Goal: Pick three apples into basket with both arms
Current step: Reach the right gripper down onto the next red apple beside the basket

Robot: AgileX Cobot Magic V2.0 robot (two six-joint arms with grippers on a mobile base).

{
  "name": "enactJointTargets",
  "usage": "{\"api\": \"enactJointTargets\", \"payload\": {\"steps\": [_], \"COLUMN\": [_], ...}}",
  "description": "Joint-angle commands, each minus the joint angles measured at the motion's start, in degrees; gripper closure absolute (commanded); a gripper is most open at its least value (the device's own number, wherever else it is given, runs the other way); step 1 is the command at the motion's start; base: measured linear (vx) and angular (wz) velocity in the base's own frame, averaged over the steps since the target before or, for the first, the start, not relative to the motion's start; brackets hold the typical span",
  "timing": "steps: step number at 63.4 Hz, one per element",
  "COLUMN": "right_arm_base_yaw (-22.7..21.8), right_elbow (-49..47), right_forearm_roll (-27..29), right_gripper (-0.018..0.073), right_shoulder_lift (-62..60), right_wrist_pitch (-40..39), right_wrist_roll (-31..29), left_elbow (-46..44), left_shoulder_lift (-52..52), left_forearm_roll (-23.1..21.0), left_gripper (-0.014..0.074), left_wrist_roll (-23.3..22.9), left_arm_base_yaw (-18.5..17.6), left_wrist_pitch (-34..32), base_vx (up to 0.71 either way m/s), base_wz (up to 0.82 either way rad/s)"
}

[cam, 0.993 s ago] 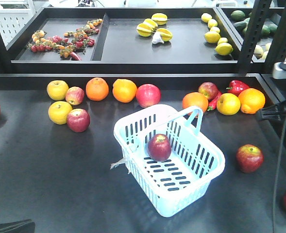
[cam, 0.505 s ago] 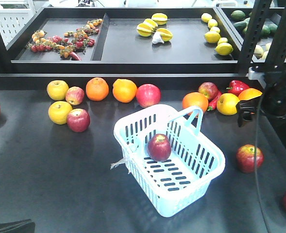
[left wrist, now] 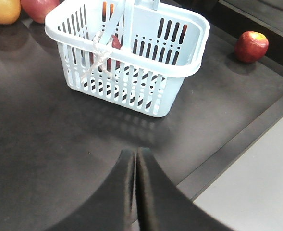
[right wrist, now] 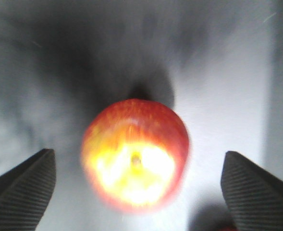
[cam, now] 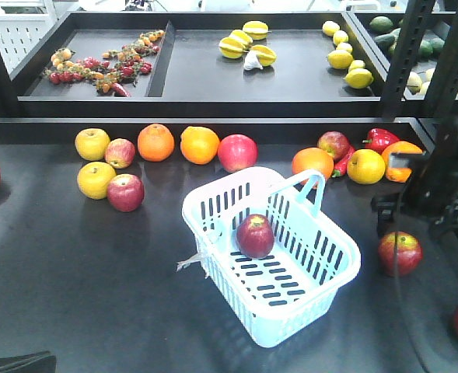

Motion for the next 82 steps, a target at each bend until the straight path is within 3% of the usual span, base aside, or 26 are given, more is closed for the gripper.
{"api": "enactJointTargets", "payload": {"steps": [1,14,22,40,51,63,69,82], "right_arm_base_yaw": [-0.3,-0.3,-0.3,-0.3,-0.3,-0.3,-0.3,0.5], "right_elbow": [-1.7,-1.7,-1.7,-1.7,-1.7,-1.7,-1.5,6.1], "right_forearm_roll": [-0.1,-0.1,-0.1,4.5,4.7,6.6,9.8,19.4], "right_gripper": [-0.0085,-0.0063,0.0013,0.0399,0.0549,0.0568,0.0566,0.0564], "right_shoulder_lift": [-1.4,1.4,1.1,-3.9,-11.4,-21.0,-25.1,-32.6], "right_wrist_pitch": [-1.4,-1.9,-1.8,0.5,5.1,11.8,15.7,15.6], "right_wrist_roll": [-0.1,-0.5,-0.3,-3.8,-4.3,-7.0,-7.3,-10.4], "left_elbow": [-1.4,-1.4,-1.4,-1.4,-1.4,-1.4,-1.4,-1.4], "left_shoulder_lift": [0.2,0.2,0.2,0.2,0.2,0.2,0.2,0.2], "left_forearm_roll": [-1.2,-1.2,-1.2,-1.2,-1.2,-1.2,-1.3,-1.3], "left_gripper": [0.0604,0.0604,0.0604,0.0604,0.0604,0.0604,0.0604,0.0604], "left_wrist_roll": [-0.5,-0.5,-0.5,-0.5,-0.5,-0.5,-0.5,-0.5], "left_arm_base_yaw": [-0.1,-0.1,-0.1,-0.1,-0.1,-0.1,-0.1,-0.1], "left_wrist_pitch": [-3.5,-3.5,-3.5,-3.5,-3.5,-3.5,-3.5,-3.5], "base_vx": [0.00,0.00,0.00,0.00,0.00,0.00,0.00,0.00], "base_wz": [0.00,0.00,0.00,0.00,0.00,0.00,0.00,0.00]}}
